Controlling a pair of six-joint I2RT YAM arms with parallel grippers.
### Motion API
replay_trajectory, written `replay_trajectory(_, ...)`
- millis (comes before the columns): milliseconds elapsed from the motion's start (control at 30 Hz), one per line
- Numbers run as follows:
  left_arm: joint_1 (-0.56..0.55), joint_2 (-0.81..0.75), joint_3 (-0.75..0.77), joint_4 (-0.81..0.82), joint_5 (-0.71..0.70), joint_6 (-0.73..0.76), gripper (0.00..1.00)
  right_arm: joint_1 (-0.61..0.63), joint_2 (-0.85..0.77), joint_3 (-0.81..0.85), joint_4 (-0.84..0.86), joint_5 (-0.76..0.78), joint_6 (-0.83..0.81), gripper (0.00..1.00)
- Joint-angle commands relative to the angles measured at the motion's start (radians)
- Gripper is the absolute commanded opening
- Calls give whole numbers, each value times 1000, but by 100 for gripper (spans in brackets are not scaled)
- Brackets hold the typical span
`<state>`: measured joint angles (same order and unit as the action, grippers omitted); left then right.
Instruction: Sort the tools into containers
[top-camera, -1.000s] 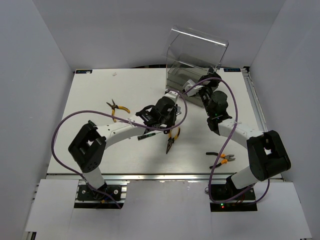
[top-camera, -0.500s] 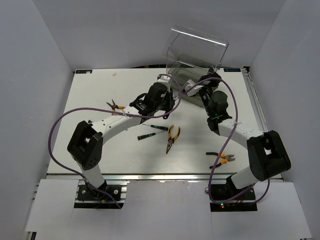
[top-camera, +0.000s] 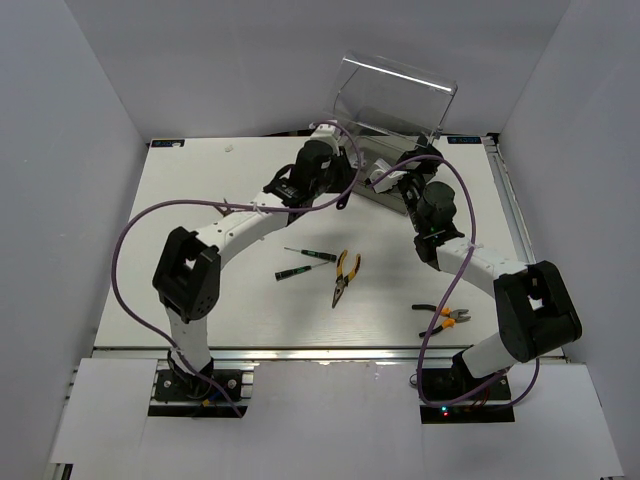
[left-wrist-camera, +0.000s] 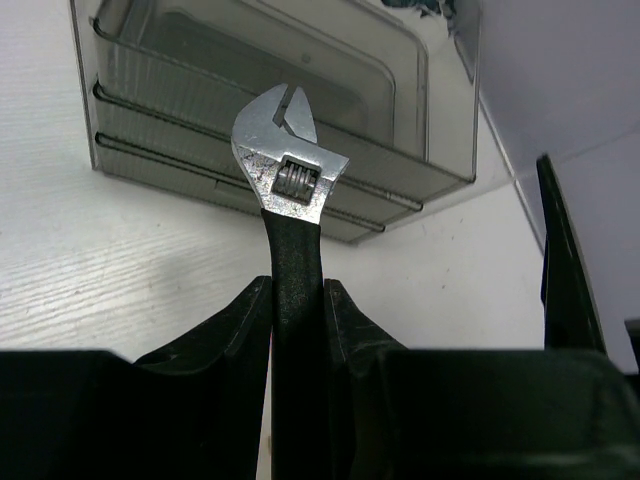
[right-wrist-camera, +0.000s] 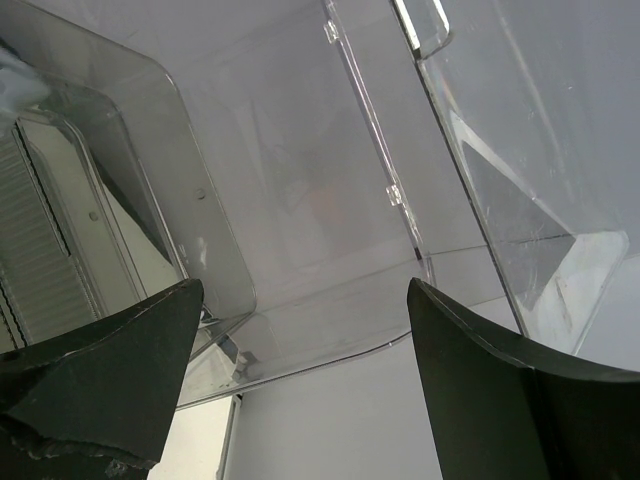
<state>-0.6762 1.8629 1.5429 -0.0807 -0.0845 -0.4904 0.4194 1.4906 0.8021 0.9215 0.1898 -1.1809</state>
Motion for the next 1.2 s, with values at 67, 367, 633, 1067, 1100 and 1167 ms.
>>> replay_trajectory(67,40,5,69,154,29,-114,0,-1,-46,2,68,28,23,89)
replay_trajectory(367,86,7,33,265,54,-278,0,1,-47,2,66,30,30,89)
replay_trajectory(633,109,74,81,309,129,-375,0,2,-50,8,60,30,33,89)
replay_trajectory(1067,130,196,206,338,177,-505,0,2,-49,16,66,31,38,89)
replay_trajectory(1100,133,199,204,355,178,-519,0,2,-47,17,66,31,40,89)
replay_trajectory(1167,138,208,195,377,178,-556,0,2,-46,20,65,31,41,89)
